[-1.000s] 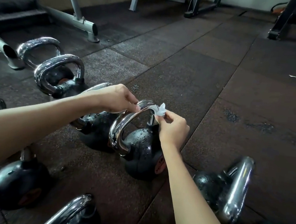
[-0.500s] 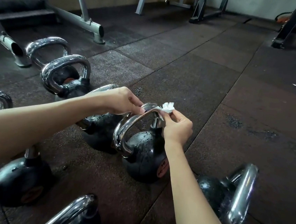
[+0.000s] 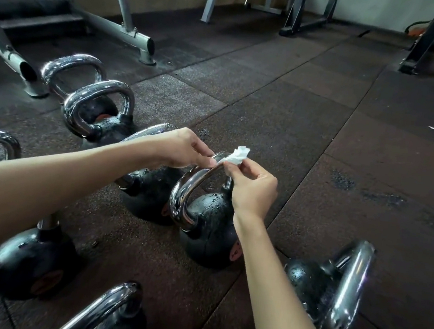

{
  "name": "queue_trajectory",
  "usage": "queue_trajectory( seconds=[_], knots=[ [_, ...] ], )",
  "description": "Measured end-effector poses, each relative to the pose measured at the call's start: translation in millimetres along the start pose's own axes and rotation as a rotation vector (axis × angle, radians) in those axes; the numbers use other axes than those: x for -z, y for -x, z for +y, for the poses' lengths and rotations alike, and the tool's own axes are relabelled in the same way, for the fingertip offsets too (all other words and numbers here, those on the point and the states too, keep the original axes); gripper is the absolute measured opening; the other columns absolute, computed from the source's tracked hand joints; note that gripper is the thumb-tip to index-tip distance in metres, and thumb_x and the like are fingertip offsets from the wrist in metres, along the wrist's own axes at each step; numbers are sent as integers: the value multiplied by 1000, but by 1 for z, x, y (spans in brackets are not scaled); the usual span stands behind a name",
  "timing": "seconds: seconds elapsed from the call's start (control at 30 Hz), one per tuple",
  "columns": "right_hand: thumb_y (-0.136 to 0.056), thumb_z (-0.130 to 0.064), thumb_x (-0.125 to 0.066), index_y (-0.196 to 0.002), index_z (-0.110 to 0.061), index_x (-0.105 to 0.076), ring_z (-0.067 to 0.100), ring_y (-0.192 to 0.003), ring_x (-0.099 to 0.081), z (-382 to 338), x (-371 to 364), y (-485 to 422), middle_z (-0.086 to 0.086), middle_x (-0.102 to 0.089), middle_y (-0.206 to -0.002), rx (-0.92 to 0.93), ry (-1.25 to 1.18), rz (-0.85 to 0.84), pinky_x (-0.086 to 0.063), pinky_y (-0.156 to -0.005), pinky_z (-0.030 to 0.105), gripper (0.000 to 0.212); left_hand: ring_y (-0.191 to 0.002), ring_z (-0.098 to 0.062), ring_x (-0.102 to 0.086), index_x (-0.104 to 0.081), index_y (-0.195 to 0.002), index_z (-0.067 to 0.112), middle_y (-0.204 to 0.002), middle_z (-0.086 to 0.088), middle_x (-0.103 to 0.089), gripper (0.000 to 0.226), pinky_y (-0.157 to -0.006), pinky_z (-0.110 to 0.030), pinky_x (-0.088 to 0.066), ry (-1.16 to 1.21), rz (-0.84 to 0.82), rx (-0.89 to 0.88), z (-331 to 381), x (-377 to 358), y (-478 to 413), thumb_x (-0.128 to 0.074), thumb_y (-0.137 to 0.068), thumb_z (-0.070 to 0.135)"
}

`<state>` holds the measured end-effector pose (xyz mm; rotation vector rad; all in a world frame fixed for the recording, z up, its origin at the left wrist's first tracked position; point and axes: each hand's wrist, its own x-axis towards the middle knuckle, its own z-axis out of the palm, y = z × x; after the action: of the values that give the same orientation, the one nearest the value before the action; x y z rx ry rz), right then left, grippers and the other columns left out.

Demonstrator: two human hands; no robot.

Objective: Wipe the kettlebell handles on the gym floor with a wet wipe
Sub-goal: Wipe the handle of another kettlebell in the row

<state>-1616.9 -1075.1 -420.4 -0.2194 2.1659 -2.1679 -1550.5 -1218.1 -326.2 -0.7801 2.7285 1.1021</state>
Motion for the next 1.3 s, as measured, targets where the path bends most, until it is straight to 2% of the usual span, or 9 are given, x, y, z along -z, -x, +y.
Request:
queue_trajectory(
  seconds=[0.13, 0.3, 0.47, 0.63, 0.77, 0.9, 1.0, 1.17, 1.3],
  knots=[
    [-78, -27, -89, -98, -33, -80, -2, -89, -73, 7, 0, 29, -20, -78, -90, 30, -20, -39, -58, -92, 39, 23, -103, -9, -67, -78, -120, 27, -111, 7, -75, 39, -87, -21, -44, -15, 5, -16, -2, 1, 0, -81, -85, 46],
    [-77, -25, -87, -101, -25, -83, 5, -83, -75, -1, -4, 11, -15, -79, -85, 26, 0, 28, -59, -88, 42, 25, -97, -5, -64, -77, -122, 28, -110, 9, -73, 39, -85, -19, -43, 18, 14, -12, -2, 0, 0, -80, -87, 45],
    [-78, -30, -88, -107, -23, -82, 2, -93, -72, -7, -1, 37, -12, -79, -101, 160, 144, 3, -55, -91, 33, 30, -94, -4, -65, -78, -119, 30, -107, 7, -76, 34, -70, -11, -43, 40, 10, -24, -7, 0, -3, -80, -88, 43],
    [-80, -30, -87, -104, -23, -83, -4, -88, -71, -10, 2, 51, -13, -79, -97, 315, 174, -107, -55, -82, 23, 26, -94, -13, -65, -81, -111, 32, -101, 4, -77, 26, -71, -19, -46, 34, 31, -15, -9, 1, -3, -79, -89, 44],
    [-80, -38, -85, -107, -27, -82, -1, -72, -65, -23, 0, 31, -13, -80, -87, 250, 218, -93, -55, -77, 29, 29, -82, -13, -54, -82, -105, 32, -91, 3, -69, 22, -65, -26, -40, 37, 25, -2, -8, 2, -3, -79, -88, 46],
    [-79, -31, -88, -101, -23, -83, -7, -61, -61, -21, -4, 65, -19, -70, -70, 232, 144, -199, -46, -66, 16, 24, -93, -15, -66, -82, -108, 31, -103, 2, -77, 21, -73, -22, -48, 48, 28, 1, -10, 5, -2, -79, -90, 42],
    [-75, -24, -91, -97, -23, -84, -2, -51, -56, -16, -5, 80, -21, -66, -59, 187, 98, -282, -43, -58, 15, 23, -82, -12, -59, -81, -110, 30, -97, 2, -73, 26, -62, -19, -42, 29, 27, 6, -12, 7, -1, -77, -90, 46],
    [-63, -9, -95, -117, -34, -67, 4, -83, -75, -15, -9, 63, -6, -80, -83, -27, -44, -313, -60, -88, 31, 66, -76, -12, -55, -81, -110, 29, -102, -7, -78, 23, -42, -9, -36, 3, 79, -8, -15, 8, -2, -74, -93, 44],
    [-66, -3, -92, -103, -19, -79, 14, -85, -78, -10, -17, 72, -1, -81, -86, -143, -146, -313, -62, -84, 39, 42, -79, -12, -57, -81, -109, 33, -103, -4, -78, 25, -59, -20, -42, -6, 75, 15, -19, 10, -3, -75, -91, 49]
  ],
)
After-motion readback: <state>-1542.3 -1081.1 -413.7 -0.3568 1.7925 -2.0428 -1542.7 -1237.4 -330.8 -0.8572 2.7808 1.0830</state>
